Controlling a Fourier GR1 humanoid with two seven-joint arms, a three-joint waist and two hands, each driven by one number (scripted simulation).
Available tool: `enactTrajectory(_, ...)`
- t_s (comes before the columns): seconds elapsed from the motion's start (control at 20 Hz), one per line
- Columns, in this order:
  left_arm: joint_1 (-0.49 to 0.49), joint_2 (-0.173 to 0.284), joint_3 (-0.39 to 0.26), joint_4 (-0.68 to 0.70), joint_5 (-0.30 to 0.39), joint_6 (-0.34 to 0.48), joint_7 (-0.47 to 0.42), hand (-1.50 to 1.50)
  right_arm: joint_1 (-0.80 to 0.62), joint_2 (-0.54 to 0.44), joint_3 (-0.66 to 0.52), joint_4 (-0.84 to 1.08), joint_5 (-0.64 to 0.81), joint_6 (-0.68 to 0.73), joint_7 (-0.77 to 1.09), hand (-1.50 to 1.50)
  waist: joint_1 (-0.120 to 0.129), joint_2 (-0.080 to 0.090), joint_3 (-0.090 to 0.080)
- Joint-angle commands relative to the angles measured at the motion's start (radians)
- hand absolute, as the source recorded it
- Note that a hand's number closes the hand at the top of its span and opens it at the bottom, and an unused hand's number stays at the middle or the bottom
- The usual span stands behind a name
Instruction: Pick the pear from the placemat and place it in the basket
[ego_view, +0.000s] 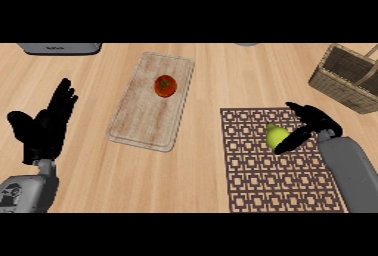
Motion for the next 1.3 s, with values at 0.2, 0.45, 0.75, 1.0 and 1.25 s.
enactTrajectory(0.2,-0.026,0.007,0.043,-0.023,-0.013,-0.038,0.032,0.0,-0.066,0.063,-0.009,0.159,0.085,-0.055,-0.066,-1.5,0.006,0.002,0.0)
enactTrajectory(0.45,0.036,-0.015,0.05,-0.117,-0.013,-0.059,0.07,0.0,-0.048,0.037,-0.039,0.08,0.074,0.018,-0.022,-1.5,0.003,0.0,0.0)
enactTrajectory(0.75,-0.011,-0.043,0.06,0.007,-0.051,-0.048,0.003,0.0,-0.068,0.058,-0.05,0.206,0.106,-0.006,-0.108,-1.5,0.003,0.002,0.0)
enactTrajectory(1.0,-0.001,-0.079,0.023,-0.013,-0.086,-0.02,0.006,0.0,-0.015,0.08,-0.011,0.121,0.09,0.081,-0.079,-1.5,0.0,0.001,0.0)
enactTrajectory(1.25,-0.024,-0.05,0.05,0.013,-0.06,-0.056,0.007,0.0,-0.006,0.104,0.047,0.175,0.142,0.072,-0.203,1.5,0.007,0.004,0.001)
